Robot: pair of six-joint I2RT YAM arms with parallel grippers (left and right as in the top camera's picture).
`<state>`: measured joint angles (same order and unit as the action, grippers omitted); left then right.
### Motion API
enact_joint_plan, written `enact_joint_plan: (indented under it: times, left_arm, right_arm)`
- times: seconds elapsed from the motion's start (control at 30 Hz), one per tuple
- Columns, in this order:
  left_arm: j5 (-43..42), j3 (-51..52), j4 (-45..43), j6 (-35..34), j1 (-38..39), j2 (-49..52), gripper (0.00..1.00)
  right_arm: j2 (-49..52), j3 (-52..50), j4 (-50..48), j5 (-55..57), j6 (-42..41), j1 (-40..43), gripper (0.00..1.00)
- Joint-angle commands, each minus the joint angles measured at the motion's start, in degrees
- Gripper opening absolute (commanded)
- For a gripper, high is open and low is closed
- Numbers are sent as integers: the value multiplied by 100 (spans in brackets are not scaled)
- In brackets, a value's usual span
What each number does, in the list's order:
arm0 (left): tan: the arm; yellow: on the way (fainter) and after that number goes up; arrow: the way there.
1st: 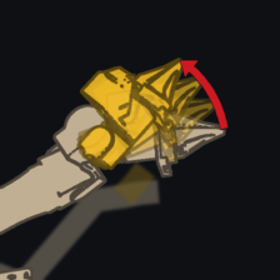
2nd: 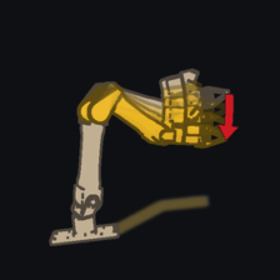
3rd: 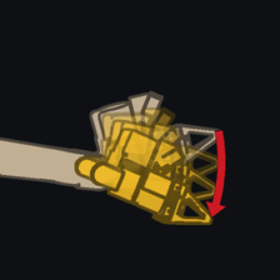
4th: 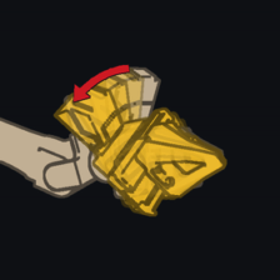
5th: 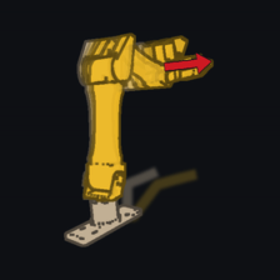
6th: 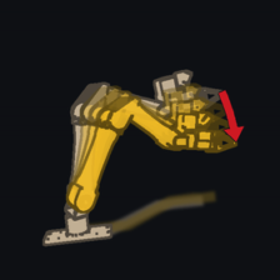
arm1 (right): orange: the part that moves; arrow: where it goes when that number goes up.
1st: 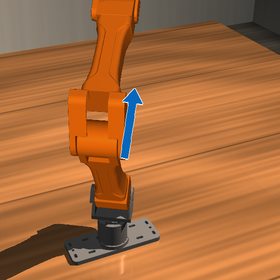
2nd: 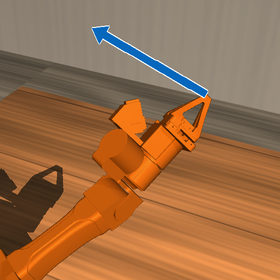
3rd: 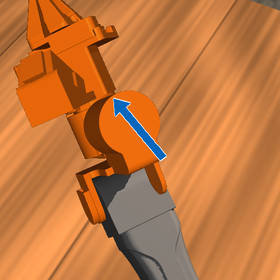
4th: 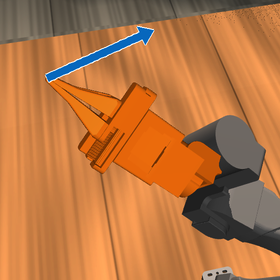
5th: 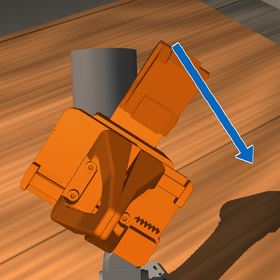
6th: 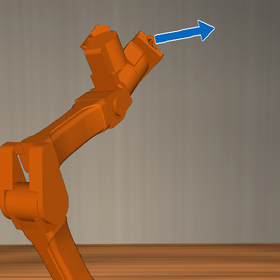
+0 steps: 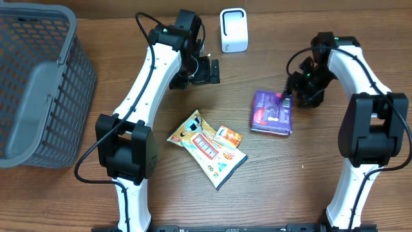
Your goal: Scan the item barcode
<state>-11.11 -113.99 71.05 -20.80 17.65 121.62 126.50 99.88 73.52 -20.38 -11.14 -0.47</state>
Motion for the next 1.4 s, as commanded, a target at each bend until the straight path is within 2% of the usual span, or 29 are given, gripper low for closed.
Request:
enact_joint_plan:
  times: [0.0,0.17,0.3,0.37,0.5,0.57,0.63,0.83,1.17,1.37]
  left_arm:
    - [101,-48,-26,103,-4,-2,100]
    - [98,-48,-13,94,-2,-2,100]
    - [98,-48,26,-2,2,-2,100]
    - [98,-48,57,0,2,-2,100]
    - [87,-48,87,0,2,-2,100]
    - [-76,-48,81,0,2,-2,100]
    - [-304,-48,70,2,4,-2,100]
    - [-546,76,-76,-57,138,0,93]
    - [-544,787,-533,-247,376,0,93]
    - [-544,807,-533,-256,376,0,94]
  right_arm:
    - [-122,-157,-256,-896,208,-363,65]
    - [-122,-157,-686,-931,-566,-710,65]
    - [-122,-94,-859,-933,-868,-848,65]
    - [-125,136,-671,-901,-824,-828,65]
    - [-125,793,103,-621,-494,-612,73]
    - [-125,1220,822,-358,138,-435,79]
    - [-125,1270,1213,-39,334,-354,79]
    - [-122,741,1565,192,549,-363,73]
    - [-122,-417,859,-197,542,-837,70]
    - [-122,-509,345,-1032,385,-1023,66]
